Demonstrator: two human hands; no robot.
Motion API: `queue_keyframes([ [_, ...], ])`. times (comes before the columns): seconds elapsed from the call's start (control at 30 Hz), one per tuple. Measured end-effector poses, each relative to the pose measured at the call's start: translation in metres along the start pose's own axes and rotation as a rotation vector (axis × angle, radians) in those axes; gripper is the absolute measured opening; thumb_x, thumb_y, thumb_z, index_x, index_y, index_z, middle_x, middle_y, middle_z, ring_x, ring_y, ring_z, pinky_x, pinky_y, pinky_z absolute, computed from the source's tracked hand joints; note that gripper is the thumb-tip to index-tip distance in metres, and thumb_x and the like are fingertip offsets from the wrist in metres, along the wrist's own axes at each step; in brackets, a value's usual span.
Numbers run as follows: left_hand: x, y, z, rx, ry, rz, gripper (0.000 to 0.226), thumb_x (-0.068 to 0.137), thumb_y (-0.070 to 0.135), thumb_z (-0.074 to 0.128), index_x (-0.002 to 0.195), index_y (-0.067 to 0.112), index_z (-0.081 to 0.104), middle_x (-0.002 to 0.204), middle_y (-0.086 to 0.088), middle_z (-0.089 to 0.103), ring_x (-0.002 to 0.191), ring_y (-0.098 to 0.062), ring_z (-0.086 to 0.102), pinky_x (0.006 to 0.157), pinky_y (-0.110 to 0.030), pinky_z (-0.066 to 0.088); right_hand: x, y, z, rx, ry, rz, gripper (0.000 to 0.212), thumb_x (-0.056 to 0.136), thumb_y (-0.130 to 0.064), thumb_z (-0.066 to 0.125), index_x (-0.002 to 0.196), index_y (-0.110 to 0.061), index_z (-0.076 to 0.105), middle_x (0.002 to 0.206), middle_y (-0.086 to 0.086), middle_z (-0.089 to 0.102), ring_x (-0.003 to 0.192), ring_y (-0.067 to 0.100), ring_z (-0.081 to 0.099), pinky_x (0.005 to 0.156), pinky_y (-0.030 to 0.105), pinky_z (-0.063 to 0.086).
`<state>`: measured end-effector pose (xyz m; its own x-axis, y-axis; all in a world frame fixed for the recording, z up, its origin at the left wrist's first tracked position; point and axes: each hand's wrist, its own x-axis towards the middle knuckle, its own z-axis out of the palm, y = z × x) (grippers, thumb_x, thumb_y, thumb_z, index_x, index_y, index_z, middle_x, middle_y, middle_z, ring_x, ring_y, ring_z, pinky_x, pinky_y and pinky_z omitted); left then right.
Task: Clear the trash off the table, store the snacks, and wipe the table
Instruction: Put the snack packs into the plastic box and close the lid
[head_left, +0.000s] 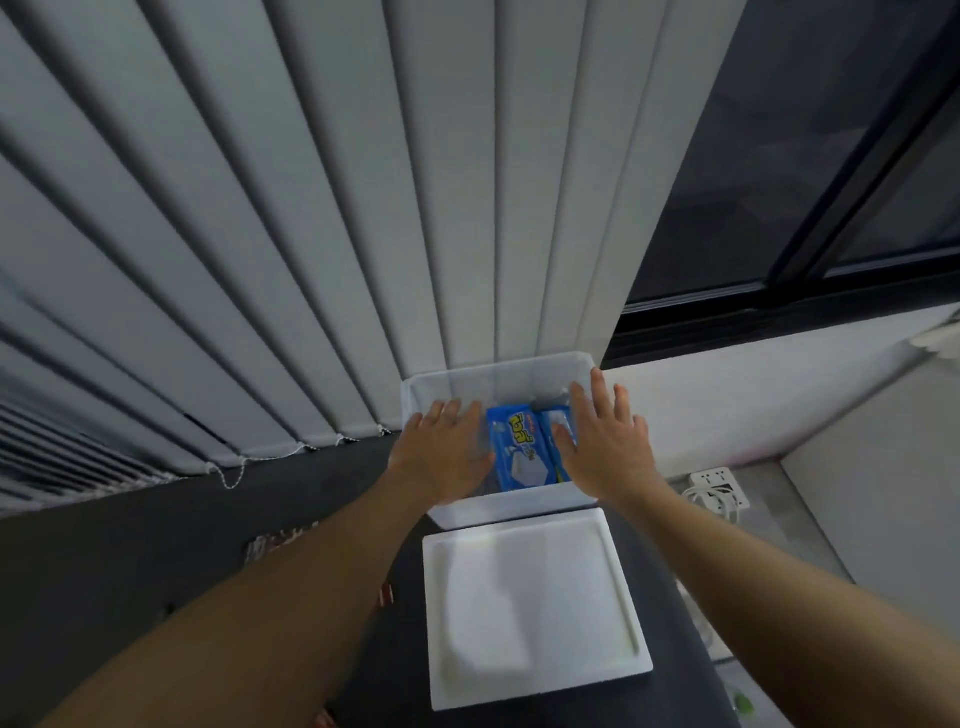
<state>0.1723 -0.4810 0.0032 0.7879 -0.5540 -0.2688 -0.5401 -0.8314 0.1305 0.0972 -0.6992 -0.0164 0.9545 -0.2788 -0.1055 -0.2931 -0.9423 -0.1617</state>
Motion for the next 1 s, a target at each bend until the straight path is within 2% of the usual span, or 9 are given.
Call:
queue_keyframes([
  [0.17,-0.045,-0.023,-0.015,0.018,0.075,-0.084,0.073,0.102,0.057,0.029,0.160,0.024,0.000,0.168,-0.006,0.000,0.155,-0.025,0.000,0.125,-0.046,0.006,-0.012,-0.031,-0.014,0.001,0.050,-0.093,0.069,0.100,-0.058,0.029,0.157,-0.021,0.017,0.166,0.010,0.008,0.150,0.039,0.011,0.115,0.058,0.023],
  [0.33,-0.089,-0.047,-0.021,-0.002,0.111,-0.166,0.072,0.102,0.056,0.028,0.161,0.024,0.001,0.168,-0.007,0.002,0.155,-0.026,0.001,0.125,-0.046,0.006,-0.029,-0.071,-0.023,0.033,0.058,-0.194,0.066,0.101,-0.057,0.028,0.156,-0.024,0.016,0.165,0.006,0.011,0.152,0.033,0.006,0.119,0.060,0.009],
  [0.53,-0.146,-0.071,-0.010,-0.082,0.117,-0.289,0.073,0.102,0.055,0.033,0.161,0.023,0.003,0.168,-0.005,0.002,0.155,-0.024,0.002,0.125,-0.045,0.009,-0.057,-0.123,-0.015,0.129,0.066,-0.315,0.065,0.099,-0.059,0.029,0.151,-0.020,0.029,0.161,0.008,0.027,0.149,0.032,0.018,0.117,0.056,0.024],
  [0.7,-0.190,-0.095,0.019,-0.110,0.046,-0.398,0.075,0.101,0.057,0.032,0.160,0.023,0.000,0.169,-0.005,-0.002,0.155,-0.026,0.005,0.124,-0.047,0.015,-0.083,-0.162,0.006,0.242,0.000,-0.416,0.065,0.099,-0.055,0.039,0.153,-0.020,0.031,0.160,0.006,0.030,0.150,0.028,0.019,0.121,0.048,0.020],
  [0.83,-0.221,-0.113,0.043,-0.160,-0.003,-0.465,0.074,0.101,0.054,0.035,0.160,0.024,0.001,0.169,-0.005,-0.001,0.155,-0.027,0.006,0.122,-0.046,0.015,-0.104,-0.186,0.027,0.276,0.118,-0.563,0.063,0.095,-0.052,0.043,0.142,-0.010,0.051,0.142,0.014,0.054,0.135,0.035,0.045,0.112,0.051,0.036],
  [0.9,-0.232,-0.123,0.055,-0.167,-0.016,-0.475,0.075,0.101,0.051,0.037,0.160,0.024,0.000,0.169,-0.004,-0.001,0.155,-0.027,0.006,0.122,-0.046,0.015,-0.111,-0.198,0.037,0.250,0.111,-0.588,0.058,0.095,-0.050,0.048,0.140,-0.012,0.052,0.141,0.010,0.055,0.134,0.032,0.047,0.112,0.049,0.037],
  [1.0,-0.241,-0.137,0.072,-0.169,-0.056,-0.477,0.076,0.102,0.047,0.039,0.160,0.023,-0.004,0.169,-0.005,-0.003,0.155,-0.028,0.007,0.122,-0.046,0.015,-0.125,-0.213,0.054,0.215,-0.006,-0.550,0.057,0.095,-0.055,0.050,0.142,-0.024,0.045,0.146,-0.001,0.049,0.135,0.022,0.044,0.116,0.042,0.031],
])
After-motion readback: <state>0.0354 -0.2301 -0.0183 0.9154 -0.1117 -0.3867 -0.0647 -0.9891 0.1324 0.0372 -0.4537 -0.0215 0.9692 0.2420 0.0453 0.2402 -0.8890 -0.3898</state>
